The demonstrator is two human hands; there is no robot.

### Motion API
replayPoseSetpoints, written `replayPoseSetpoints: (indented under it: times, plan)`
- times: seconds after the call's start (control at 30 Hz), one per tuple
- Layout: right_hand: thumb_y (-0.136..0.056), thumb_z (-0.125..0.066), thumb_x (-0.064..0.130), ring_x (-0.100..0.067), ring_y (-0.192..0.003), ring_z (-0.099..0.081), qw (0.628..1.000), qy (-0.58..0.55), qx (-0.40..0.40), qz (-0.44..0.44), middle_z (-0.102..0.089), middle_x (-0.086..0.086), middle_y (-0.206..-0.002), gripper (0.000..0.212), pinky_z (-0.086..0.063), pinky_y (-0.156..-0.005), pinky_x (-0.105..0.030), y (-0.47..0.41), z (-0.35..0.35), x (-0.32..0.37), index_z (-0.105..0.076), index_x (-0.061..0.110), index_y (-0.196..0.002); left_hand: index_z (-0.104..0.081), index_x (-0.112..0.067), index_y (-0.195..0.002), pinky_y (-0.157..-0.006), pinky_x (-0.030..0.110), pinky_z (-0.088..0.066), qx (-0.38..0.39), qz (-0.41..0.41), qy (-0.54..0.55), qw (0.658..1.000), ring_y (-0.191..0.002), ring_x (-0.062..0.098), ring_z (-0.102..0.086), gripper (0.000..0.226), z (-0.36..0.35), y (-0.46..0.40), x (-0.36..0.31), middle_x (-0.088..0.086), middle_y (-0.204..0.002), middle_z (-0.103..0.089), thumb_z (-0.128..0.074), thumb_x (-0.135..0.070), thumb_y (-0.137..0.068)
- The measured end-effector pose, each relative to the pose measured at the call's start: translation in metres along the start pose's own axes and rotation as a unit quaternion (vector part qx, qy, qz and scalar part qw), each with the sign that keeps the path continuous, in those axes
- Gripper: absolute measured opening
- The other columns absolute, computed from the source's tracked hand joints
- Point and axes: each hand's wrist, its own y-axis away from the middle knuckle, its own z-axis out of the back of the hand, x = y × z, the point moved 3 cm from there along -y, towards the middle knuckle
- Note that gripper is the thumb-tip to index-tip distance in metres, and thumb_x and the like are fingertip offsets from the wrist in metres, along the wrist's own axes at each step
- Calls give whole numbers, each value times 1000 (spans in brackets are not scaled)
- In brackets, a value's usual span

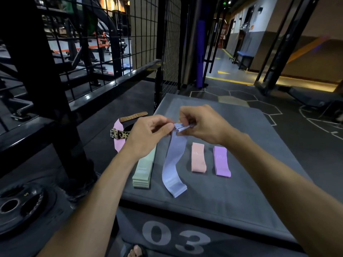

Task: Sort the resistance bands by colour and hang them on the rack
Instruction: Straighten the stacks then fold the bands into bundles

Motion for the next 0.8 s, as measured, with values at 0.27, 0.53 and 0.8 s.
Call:
replayPoseSetpoints:
  times: [0.27,0.53,0.8]
  plan:
    - [-74,-87,19,-10,-60,-39,999,-34,4,-21,-50,6,-63,40,-34,-55,-25,3,2,-1,-47,21,-73,-75,-7,-98,-80,27,-59,13,16,42,999,-81,15,-70,12,-5,-3,-1,13,-94,-76,-72,-14,-90]
    - [-73,-86,21,-28,-79,-67,999,-43,-5,-23,-72,-4,-80,44,-54,-67,-46,5,-2,-1,-43,29,-69,-75,-4,-96,-81,43,-61,-6,13,-21,1000,-76,26,-73,10,-5,-5,1,12,-87,-76,-68,-11,-96]
    - [-71,-87,11,-18,-91,-70,991,-98,50,-79,-76,1,-101,40,-57,-83,-35,0,7,4,-49,20,-66,-75,-14,-91,-78,51,-59,-65,-6,-76,995,-79,23,-73,11,-9,-5,-2,-1,-83,-75,-68,-22,-93]
